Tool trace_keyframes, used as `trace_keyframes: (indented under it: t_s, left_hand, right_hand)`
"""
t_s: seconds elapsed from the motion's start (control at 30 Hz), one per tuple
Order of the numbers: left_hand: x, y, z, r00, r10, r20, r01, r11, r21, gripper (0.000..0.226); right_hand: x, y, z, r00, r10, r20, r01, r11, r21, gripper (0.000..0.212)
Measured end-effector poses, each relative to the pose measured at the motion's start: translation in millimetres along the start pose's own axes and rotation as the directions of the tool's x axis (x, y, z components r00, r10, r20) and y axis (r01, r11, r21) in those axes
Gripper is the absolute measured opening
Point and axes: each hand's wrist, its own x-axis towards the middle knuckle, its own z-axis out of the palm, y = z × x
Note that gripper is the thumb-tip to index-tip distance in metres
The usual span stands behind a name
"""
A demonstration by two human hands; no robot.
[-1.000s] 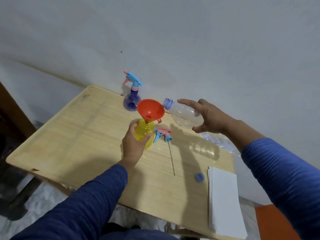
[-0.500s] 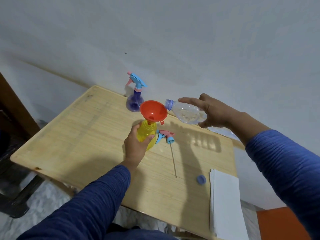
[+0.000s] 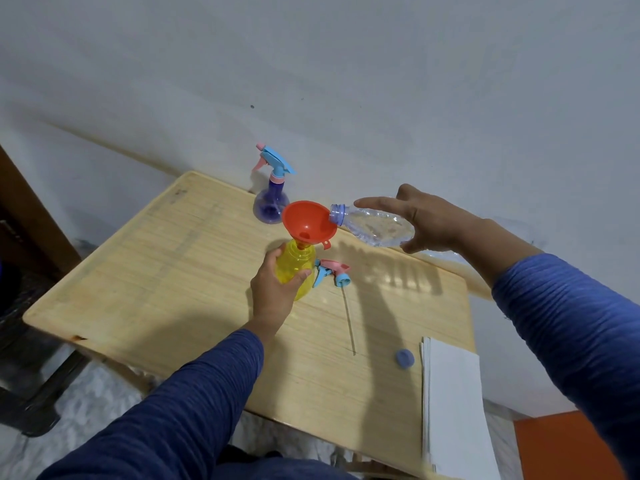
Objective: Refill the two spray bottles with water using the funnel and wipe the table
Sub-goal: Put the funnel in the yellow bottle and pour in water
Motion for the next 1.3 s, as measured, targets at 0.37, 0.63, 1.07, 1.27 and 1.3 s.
trace_keyframes:
  t_s: [0.37, 0.63, 1.07, 1.27, 1.3]
  left_hand:
    - [0.7, -2.4, -0.5, 1.0, 0.009, 0.0, -0.009, 1.0, 0.007, 0.061]
    - [2.4, -5.6, 1.1, 1.0, 0.018, 0.0, -0.018, 1.0, 0.004, 0.062]
    - [1.8, -5.7, 1.1, 1.0, 0.015, 0.001, -0.015, 1.0, 0.007, 0.061]
    - [1.4, -6.1, 1.4, 1.0, 0.01, -0.007, -0.01, 1.0, 0.008, 0.061]
    - [1.4, -5.4, 1.5, 1.0, 0.007, -0.011, -0.007, 1.0, 0.009, 0.061]
  right_hand:
    - [1.5, -0.6, -2.0, 1.0, -0.009, 0.002, 0.009, 0.998, -0.055, 0.102]
    - [0.1, -2.2, -6.2, 1.0, -0.015, 0.009, 0.016, 0.997, -0.074, 0.101]
    - [-0.7, 3.6, 4.3, 0.999, -0.001, -0.044, 0.002, 1.0, 0.012, 0.1]
    - [-6.5, 5.5, 19.2, 0.985, 0.056, -0.163, -0.018, 0.973, 0.23, 0.101]
    - [-7.5, 5.5, 22.4, 0.978, 0.076, -0.196, -0.019, 0.961, 0.277, 0.102]
